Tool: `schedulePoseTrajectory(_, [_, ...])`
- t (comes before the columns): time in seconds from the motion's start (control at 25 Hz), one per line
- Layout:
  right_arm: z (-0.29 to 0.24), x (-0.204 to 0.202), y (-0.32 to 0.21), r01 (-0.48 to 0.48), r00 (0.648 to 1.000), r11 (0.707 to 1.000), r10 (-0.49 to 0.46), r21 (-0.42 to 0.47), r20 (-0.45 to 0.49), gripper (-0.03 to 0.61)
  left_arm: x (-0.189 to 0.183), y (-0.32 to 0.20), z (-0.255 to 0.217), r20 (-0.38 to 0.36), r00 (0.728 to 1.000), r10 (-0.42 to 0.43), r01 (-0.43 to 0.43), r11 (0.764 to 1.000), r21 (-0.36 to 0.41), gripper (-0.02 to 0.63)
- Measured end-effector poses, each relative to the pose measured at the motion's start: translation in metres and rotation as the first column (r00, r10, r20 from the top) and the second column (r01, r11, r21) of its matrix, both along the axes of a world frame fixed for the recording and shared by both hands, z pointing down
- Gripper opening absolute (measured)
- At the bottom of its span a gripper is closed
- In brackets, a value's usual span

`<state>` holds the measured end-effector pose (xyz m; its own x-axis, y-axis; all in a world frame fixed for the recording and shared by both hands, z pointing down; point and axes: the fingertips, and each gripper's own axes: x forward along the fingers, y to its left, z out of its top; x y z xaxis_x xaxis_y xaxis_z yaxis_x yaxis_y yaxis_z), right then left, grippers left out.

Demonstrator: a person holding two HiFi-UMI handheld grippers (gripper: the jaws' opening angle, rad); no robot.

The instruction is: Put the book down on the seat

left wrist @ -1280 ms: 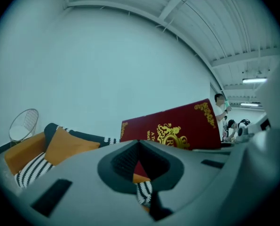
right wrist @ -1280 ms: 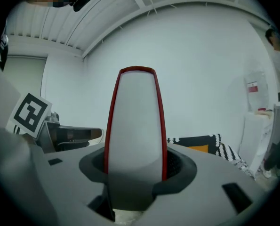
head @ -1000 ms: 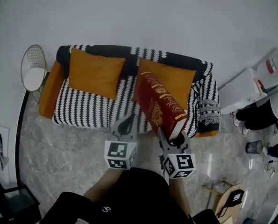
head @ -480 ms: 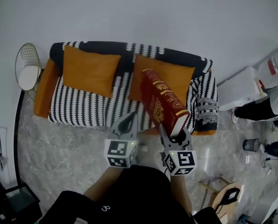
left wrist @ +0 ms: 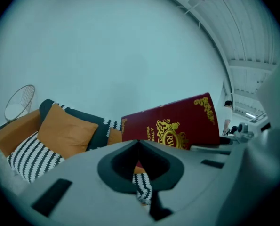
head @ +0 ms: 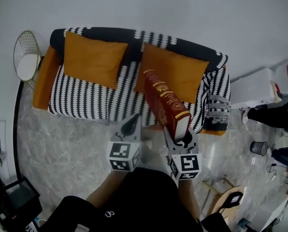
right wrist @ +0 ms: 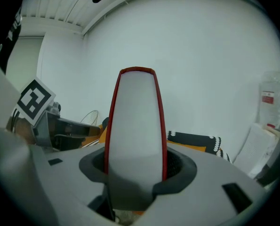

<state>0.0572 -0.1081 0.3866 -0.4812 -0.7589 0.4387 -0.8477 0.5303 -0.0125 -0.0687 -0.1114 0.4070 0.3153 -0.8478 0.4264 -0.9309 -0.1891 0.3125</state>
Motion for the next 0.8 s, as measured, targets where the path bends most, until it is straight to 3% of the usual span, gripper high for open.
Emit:
schedulePoseTrajectory(0.16, [0.018,-0.003,-0.001,0.121,0.987,0.993,-0.122,-0.011,-0.103,0.238,-0.002,-0.002,0.008,-0.007,1.0,-0.015,0.015,1.0,-0.022,0.012])
schedulePoseTrajectory(0.28, [0.035,-0.01,0.002,0.252,0.936,0.966,-0.258,-0.056,-0.239,0.238,-0.006,-0.002,0.014,-0.012,1.0,-0.024,0.024,0.999,-0.037,0.012])
schedulePoseTrajectory(0.52, [0.078,-0.023,0.013,0.485,0.724,0.841,-0.54,-0.241,-0.43,0.238,-0.008,-0.012,0.008,-0.062,0.997,-0.052,0.05,0.998,-0.033,0.012])
schedulePoseTrajectory(0.68, [0.102,-0.023,0.014,0.54,0.566,0.756,-0.651,-0.37,-0.505,0.238,-0.01,-0.015,0.009,-0.079,0.995,-0.066,0.063,0.997,-0.037,0.012])
schedulePoseTrajectory(0.8, [0.118,-0.022,0.009,0.561,0.487,0.7,-0.711,-0.442,-0.507,0.238,-0.013,-0.014,0.013,-0.084,0.993,-0.082,0.078,0.996,-0.047,0.012])
